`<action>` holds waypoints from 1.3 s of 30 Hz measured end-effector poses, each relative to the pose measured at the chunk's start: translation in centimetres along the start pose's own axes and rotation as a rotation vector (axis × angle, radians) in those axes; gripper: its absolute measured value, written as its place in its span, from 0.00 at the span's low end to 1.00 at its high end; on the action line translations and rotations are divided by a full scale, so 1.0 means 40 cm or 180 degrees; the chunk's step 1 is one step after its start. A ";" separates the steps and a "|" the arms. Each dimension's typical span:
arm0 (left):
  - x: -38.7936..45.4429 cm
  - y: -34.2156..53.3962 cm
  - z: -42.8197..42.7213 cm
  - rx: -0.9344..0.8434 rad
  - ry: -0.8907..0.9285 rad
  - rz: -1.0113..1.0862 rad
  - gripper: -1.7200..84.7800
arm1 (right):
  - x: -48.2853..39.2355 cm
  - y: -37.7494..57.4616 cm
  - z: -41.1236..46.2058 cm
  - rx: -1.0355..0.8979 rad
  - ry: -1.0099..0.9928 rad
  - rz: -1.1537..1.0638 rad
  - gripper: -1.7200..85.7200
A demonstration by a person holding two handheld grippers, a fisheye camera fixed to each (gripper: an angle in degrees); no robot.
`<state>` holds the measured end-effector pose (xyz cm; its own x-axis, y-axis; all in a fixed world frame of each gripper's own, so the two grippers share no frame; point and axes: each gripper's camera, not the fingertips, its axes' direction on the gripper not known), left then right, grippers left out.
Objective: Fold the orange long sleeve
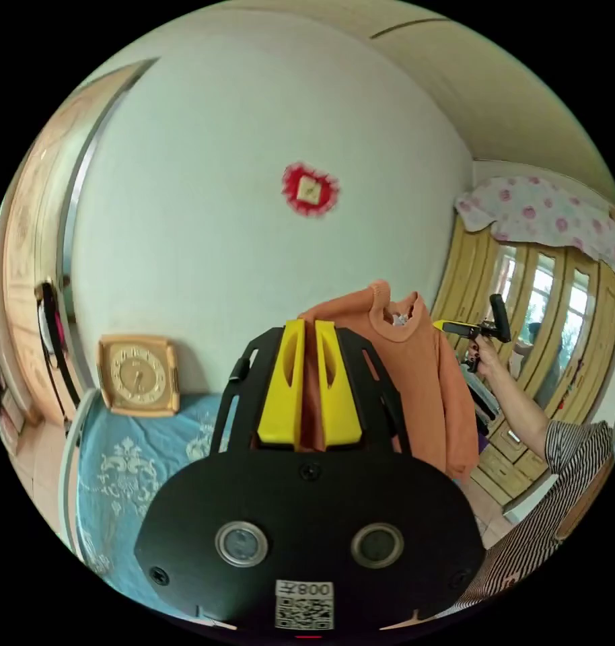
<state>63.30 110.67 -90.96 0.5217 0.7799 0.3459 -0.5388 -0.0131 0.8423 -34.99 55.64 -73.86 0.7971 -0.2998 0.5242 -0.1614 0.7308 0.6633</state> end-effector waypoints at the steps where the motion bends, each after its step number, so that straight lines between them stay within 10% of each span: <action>1: -0.055 0.009 0.068 -0.0200 -0.0033 -0.0152 0.05 | 0.033 -0.012 0.077 -0.0208 0.0016 0.0085 0.04; 6: -0.420 0.300 0.396 -0.1148 0.0101 -0.1011 0.06 | 0.250 0.094 0.605 -0.1593 0.0381 0.0589 0.04; 14: -0.726 0.776 0.331 -0.1759 -0.0262 -0.2168 0.10 | 0.243 0.479 0.916 -0.2093 -0.0520 0.0601 0.10; 30: -1.098 0.766 0.315 -0.1811 -0.0778 -0.2691 0.08 | 0.224 0.574 1.301 -0.2805 -0.0018 -0.0055 0.09; 39: -1.250 0.464 0.087 -0.0981 -0.1017 -0.2028 0.07 | 0.594 0.325 1.059 -0.2230 0.0517 0.0053 0.05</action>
<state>29.52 69.27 -91.17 0.9328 0.3596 -0.0248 -0.2061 0.5886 0.7817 -42.77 32.03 -30.16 0.8831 -0.2298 0.4090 0.1935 0.9726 0.1287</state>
